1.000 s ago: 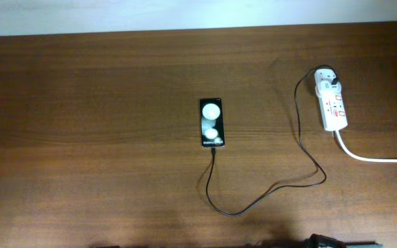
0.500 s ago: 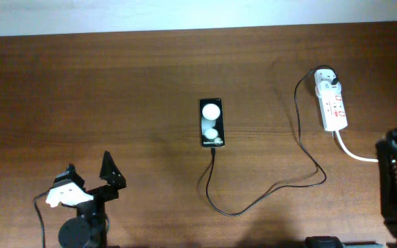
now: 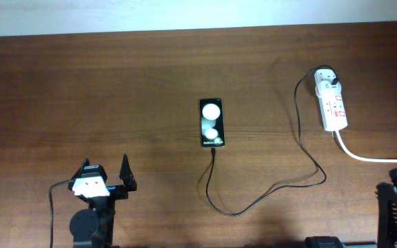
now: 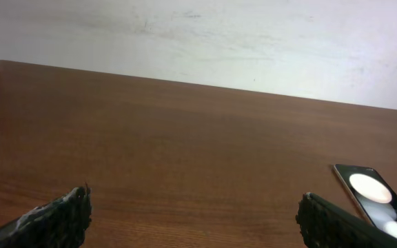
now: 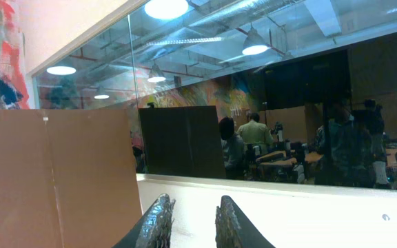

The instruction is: Plug charger to phone and switch on socket

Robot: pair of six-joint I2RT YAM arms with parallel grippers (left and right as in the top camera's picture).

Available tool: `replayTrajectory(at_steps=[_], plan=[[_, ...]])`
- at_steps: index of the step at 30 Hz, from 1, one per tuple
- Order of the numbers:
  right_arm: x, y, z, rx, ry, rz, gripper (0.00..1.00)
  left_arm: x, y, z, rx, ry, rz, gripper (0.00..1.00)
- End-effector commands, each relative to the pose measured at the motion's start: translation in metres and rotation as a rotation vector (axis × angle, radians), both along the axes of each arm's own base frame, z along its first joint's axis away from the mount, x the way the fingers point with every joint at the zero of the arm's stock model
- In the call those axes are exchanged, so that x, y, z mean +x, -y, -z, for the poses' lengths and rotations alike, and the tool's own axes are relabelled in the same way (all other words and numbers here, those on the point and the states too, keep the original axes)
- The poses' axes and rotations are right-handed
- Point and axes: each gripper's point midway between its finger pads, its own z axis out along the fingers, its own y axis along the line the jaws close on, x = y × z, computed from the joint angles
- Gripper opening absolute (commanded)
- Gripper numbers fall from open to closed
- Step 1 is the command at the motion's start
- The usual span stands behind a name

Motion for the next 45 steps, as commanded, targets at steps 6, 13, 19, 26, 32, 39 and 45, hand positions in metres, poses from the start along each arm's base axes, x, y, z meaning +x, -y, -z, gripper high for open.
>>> replayTrajectory(at_steps=[6, 13, 19, 26, 32, 39, 45], plan=[[-0.006, 0.001, 0.000, -0.001, 0.017, 0.003, 0.24, 0.001, 0.001, -0.002, 0.017, 0.026, 0.011, 0.99], [-0.016, 0.001, 0.001, 0.003, 0.041, 0.010, 0.25, 0.000, 0.001, -0.006, 0.017, 0.044, 0.012, 0.99], [-0.014, 0.007, -0.002, 0.024, 0.046, 0.040, 0.28, 0.000, 0.001, -0.005, 0.017, 0.042, 0.011, 0.99], [-0.019, 0.007, -0.009, 0.024, 0.088, 0.040, 0.82, 0.000, 0.001, -0.005, 0.017, 0.042, 0.011, 0.99], [0.023, 0.013, 0.062, 0.029, -0.248, 0.079, 0.99, 0.000, 0.001, -0.005, 0.017, 0.042, 0.011, 0.99], [0.035, 0.023, 0.087, 0.046, -0.360, 0.137, 0.99, 0.000, 0.001, -0.005, 0.017, 0.042, 0.012, 0.99], [0.068, 0.063, 0.132, 0.101, -0.509, 0.379, 0.99, 0.000, 0.001, -0.005, 0.017, 0.042, 0.011, 0.99]])
